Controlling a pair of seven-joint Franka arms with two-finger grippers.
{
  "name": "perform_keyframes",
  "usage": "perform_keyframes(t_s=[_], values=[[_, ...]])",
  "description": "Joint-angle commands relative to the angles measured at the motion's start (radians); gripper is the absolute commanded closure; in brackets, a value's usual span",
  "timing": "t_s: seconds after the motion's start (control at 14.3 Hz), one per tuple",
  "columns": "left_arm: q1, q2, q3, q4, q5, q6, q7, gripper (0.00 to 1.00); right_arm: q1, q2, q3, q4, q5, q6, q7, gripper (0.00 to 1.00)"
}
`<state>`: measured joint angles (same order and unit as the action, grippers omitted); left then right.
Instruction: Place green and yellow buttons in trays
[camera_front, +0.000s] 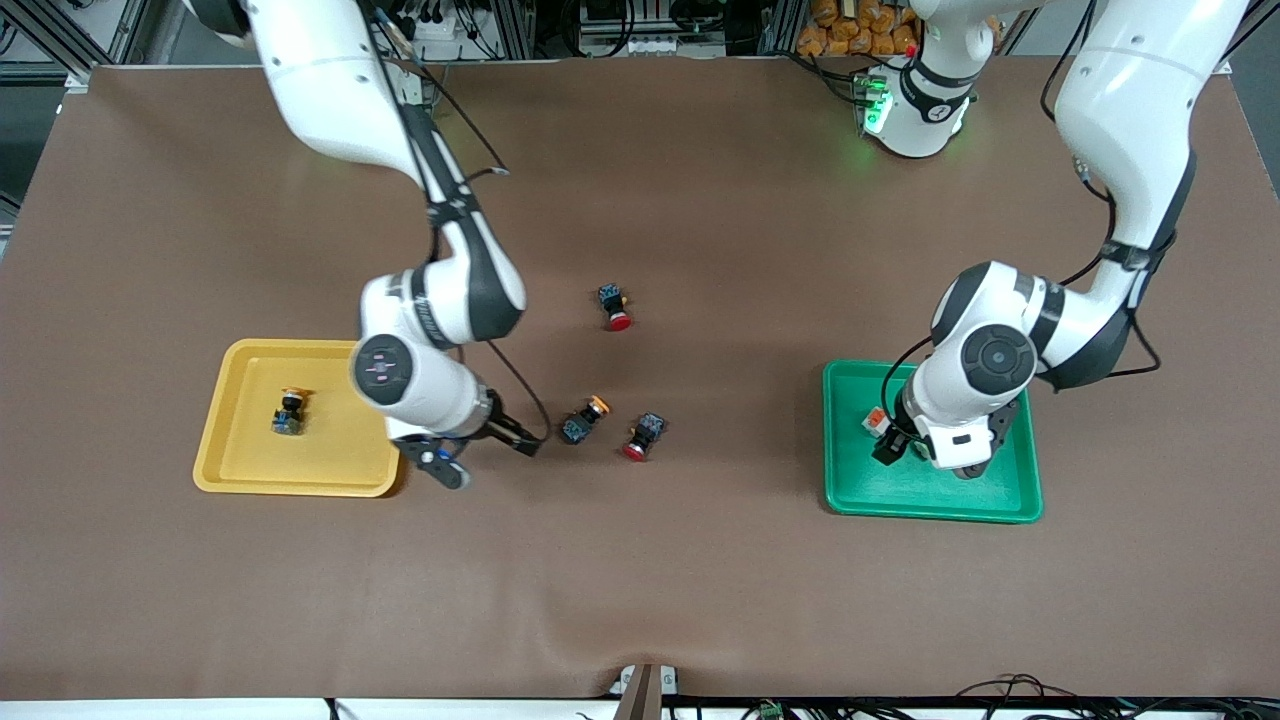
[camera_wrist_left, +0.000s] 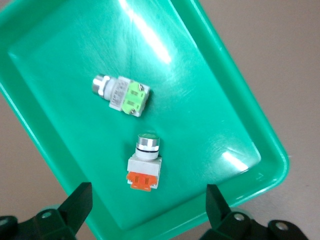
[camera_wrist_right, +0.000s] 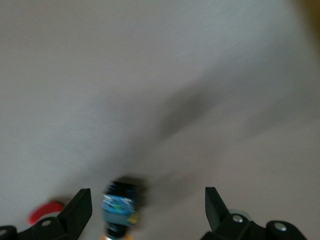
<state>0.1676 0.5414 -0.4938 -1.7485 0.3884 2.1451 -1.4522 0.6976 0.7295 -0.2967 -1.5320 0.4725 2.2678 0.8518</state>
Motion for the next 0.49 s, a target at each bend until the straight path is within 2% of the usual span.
perform_keyframes(t_s=[0.0, 0.21, 0.42], values=[[0.006, -0.063, -0.009, 0.024, 0.004, -0.098, -0.01, 0.0, 0.0, 0.066, 0.039, 0.021, 0.031, 0.128, 0.085, 0.0], [0.01, -0.1, -0.008, 0.036, 0.004, -0.126, 0.003, 0.0, 0.002, 0.114, 0.07, 0.061, 0.032, 0.141, 0.098, 0.0], [0.016, -0.095, -0.006, 0.066, 0.009, -0.126, 0.004, 0.0, 0.026, 0.123, 0.076, 0.061, 0.014, 0.139, 0.11, 0.0]])
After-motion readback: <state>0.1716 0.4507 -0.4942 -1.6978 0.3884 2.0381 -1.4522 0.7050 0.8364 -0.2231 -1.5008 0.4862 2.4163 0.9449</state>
